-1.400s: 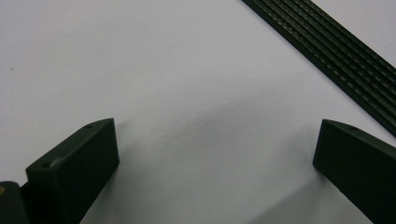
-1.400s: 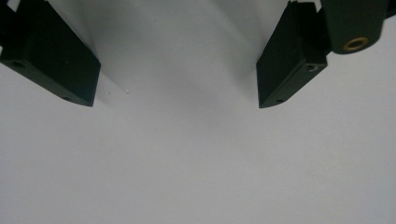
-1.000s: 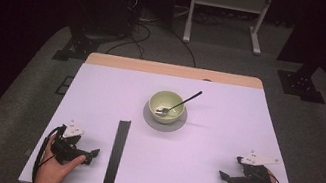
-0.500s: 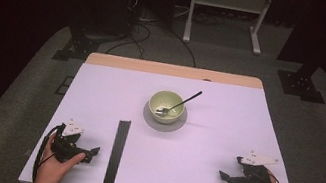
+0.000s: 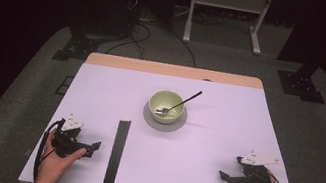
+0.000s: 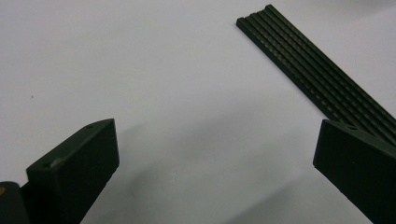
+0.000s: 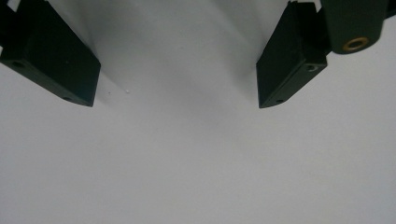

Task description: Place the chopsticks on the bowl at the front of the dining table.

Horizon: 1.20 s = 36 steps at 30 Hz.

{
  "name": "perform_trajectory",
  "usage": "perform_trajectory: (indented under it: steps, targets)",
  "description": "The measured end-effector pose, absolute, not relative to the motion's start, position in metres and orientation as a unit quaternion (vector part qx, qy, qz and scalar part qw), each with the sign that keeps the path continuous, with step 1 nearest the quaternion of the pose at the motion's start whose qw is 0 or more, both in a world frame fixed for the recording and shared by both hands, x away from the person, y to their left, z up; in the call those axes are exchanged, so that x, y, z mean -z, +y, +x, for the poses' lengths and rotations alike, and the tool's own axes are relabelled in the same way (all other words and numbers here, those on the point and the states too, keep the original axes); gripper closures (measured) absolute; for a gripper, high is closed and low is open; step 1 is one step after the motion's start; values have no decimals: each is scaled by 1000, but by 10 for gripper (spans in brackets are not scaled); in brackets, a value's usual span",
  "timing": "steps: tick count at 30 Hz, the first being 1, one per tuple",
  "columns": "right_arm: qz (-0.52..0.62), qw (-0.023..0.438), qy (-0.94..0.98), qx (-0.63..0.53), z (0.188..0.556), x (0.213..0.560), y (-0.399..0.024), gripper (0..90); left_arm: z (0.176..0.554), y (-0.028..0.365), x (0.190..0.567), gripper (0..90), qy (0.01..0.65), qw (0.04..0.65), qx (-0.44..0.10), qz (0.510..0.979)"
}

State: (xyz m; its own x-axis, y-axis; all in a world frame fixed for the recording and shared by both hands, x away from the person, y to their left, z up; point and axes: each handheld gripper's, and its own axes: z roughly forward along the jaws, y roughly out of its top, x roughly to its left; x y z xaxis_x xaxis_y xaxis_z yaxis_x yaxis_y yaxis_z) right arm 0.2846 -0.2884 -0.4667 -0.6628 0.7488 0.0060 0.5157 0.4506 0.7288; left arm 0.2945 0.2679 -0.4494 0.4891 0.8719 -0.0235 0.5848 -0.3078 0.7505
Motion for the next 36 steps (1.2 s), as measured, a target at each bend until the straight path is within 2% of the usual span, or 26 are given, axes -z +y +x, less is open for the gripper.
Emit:
perform_trajectory:
  steps: [36]
  targets:
    - [377,161,837,-363,284,467,-288,120,330,231,447,0,456,355,-197,792]
